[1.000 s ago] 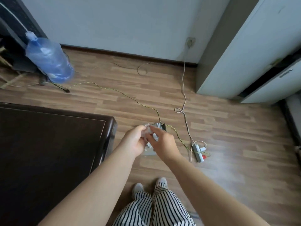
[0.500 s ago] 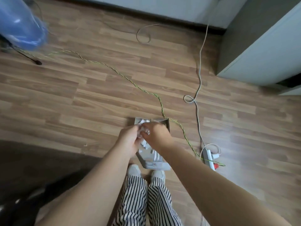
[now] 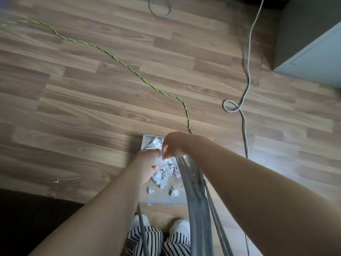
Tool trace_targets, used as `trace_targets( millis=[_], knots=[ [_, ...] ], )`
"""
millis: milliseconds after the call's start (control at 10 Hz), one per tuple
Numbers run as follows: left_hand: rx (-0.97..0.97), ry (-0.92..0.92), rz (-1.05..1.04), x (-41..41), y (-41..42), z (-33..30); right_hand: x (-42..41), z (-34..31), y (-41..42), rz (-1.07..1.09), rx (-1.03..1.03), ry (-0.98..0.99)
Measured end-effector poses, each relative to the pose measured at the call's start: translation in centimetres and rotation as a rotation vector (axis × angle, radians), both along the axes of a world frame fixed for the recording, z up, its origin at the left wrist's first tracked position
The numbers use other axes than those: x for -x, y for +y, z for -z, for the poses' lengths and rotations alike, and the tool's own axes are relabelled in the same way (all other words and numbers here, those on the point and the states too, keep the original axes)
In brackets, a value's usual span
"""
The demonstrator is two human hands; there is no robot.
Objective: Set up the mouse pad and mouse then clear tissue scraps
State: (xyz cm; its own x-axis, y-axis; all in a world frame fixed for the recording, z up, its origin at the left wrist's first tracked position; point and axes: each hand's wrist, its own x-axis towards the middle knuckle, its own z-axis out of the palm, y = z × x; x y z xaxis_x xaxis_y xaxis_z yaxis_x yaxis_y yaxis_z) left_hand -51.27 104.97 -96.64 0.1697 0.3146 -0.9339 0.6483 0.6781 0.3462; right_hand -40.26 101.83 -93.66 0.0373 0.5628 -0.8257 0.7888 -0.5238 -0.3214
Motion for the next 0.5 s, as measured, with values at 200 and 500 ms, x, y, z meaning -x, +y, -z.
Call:
trace_targets(
  millis=[200, 500],
  knots=[
    [0.087, 0.042, -0.054, 0.3, 1.0, 3.8, -0.4, 2.1, 0.9, 0.1, 0.032, -0.002],
    [-0.08, 0.068, -0.053, 0.9, 1.2, -9.7, -2.2, -12.1, -4.5, 0.621, -0.138, 0.004]
  ],
)
